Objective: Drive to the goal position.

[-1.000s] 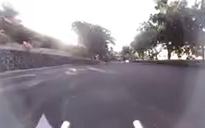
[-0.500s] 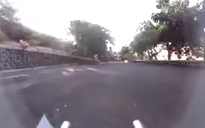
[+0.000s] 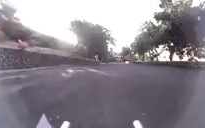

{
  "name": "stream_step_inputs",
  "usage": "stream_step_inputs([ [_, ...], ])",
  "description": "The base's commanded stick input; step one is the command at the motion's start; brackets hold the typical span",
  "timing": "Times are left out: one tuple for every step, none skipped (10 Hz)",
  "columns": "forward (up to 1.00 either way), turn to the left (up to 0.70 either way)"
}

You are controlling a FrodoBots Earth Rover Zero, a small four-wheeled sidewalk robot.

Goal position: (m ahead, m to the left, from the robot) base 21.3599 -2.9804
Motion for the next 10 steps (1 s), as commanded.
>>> stream_step_inputs([
  [0.67,0.02],
  [0.67,0.02],
  [0.67,0.02],
  [0.67,0.02],
  [0.67,0.02],
  [0.67,0.02],
  [0.67,0.02],
  [0.67,0.02],
  [0.67,0.02],
  [0.67,0.02],
])
